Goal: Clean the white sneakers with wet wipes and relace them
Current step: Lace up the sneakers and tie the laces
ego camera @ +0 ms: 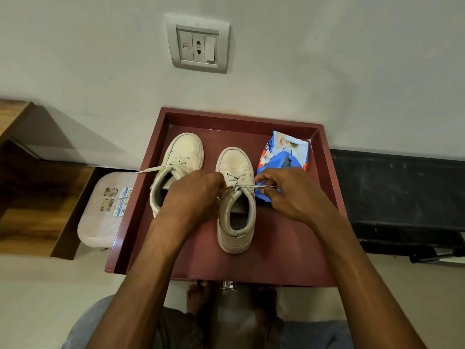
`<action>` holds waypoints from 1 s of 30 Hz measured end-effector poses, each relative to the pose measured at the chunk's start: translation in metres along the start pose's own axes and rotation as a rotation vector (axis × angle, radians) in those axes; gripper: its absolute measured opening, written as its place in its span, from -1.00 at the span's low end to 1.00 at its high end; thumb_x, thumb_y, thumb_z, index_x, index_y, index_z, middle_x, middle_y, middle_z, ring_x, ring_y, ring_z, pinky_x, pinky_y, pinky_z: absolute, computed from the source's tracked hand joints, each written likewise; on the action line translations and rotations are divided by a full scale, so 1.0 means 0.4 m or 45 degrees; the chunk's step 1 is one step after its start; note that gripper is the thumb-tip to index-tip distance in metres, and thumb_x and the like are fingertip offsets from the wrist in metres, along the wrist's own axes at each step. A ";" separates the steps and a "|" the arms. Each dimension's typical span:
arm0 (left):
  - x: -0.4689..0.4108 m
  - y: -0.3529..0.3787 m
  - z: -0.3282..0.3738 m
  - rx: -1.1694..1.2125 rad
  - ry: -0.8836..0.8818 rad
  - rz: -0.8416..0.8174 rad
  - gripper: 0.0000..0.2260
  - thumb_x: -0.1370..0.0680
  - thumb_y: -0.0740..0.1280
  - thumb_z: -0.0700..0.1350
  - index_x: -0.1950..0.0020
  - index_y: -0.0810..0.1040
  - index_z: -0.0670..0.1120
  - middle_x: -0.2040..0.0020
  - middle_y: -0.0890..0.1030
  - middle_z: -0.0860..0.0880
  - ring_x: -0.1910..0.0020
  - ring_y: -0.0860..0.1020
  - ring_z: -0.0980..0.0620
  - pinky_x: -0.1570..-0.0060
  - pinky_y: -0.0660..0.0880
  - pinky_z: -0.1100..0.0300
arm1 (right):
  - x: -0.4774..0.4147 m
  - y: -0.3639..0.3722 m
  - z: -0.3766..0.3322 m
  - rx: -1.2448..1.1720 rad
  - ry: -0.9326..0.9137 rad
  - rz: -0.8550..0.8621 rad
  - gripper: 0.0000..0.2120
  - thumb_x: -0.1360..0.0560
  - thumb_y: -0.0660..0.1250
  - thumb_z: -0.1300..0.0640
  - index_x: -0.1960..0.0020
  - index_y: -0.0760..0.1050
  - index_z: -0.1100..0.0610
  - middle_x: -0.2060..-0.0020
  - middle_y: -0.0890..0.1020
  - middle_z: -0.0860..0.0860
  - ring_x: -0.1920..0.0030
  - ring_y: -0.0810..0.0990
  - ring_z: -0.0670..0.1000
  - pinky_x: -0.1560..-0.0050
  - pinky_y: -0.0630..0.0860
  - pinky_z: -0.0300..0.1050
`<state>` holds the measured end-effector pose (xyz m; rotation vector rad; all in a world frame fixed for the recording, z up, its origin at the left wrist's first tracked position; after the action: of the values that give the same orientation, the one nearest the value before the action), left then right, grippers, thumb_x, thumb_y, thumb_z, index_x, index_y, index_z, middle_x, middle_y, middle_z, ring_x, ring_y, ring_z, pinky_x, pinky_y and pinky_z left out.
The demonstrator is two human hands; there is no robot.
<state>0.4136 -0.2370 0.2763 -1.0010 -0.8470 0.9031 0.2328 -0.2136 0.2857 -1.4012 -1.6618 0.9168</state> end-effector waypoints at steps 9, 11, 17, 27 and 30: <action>0.013 0.002 -0.002 -0.159 -0.008 0.078 -0.81 -0.63 0.21 -0.04 -0.15 0.59 0.02 -0.08 0.65 -0.04 -0.06 0.60 -0.13 0.12 0.54 0.02 | -0.001 0.010 0.028 0.288 0.081 -0.044 -0.87 -0.55 0.29 0.03 -0.01 0.60 -0.13 0.15 0.65 -0.13 0.03 0.56 -0.03 -0.08 0.45 0.01; 0.013 -0.001 -0.003 -0.153 -0.027 0.101 -0.83 -0.63 0.22 -0.02 -0.11 0.58 0.04 -0.07 0.65 -0.02 -0.06 0.60 -0.13 0.17 0.47 0.07 | -0.001 0.008 0.036 0.255 0.094 -0.056 -0.87 -0.56 0.30 0.01 -0.01 0.61 -0.15 0.16 0.65 -0.15 0.04 0.55 -0.06 -0.13 0.45 0.04; 0.019 0.000 -0.003 -0.189 -0.016 0.110 -0.80 -0.64 0.21 -0.02 -0.15 0.59 0.02 -0.07 0.65 -0.04 -0.07 0.61 -0.15 0.12 0.51 0.04 | -0.001 0.007 0.044 0.262 0.132 -0.071 -0.87 -0.56 0.30 0.00 -0.01 0.62 -0.15 0.20 0.64 -0.15 0.08 0.54 -0.08 -0.17 0.43 0.06; 0.027 -0.006 -0.009 -0.015 -0.044 0.018 -0.78 -0.58 0.33 -0.07 -0.22 0.60 0.11 -0.13 0.66 0.06 -0.13 0.61 -0.07 0.06 0.56 0.03 | -0.008 0.009 0.057 -0.150 0.176 -0.081 -0.69 -0.53 0.39 0.08 -0.27 0.55 -0.01 -0.07 0.66 -0.09 -0.11 0.58 -0.07 0.02 0.46 -0.31; 0.038 -0.039 -0.002 0.067 -0.038 0.107 -0.75 -0.55 0.35 -0.09 -0.21 0.62 0.09 -0.13 0.67 0.07 -0.13 0.61 -0.04 0.03 0.58 0.02 | 0.005 -0.007 0.042 -0.172 0.147 -0.168 -0.43 -0.47 0.47 -0.03 -0.43 0.41 -0.01 -0.33 0.52 -0.09 -0.33 0.46 -0.06 -0.16 0.37 -0.29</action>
<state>0.4238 -0.2278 0.2931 -0.9855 -0.8066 1.0091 0.2163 -0.2127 0.2806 -1.3872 -1.7320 0.6479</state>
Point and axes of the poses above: each hand's wrist, its own x-axis away from the middle knuckle, its own y-axis out of the palm, z = x × y, the point moved 6 cm from there along -x, towards the middle knuckle
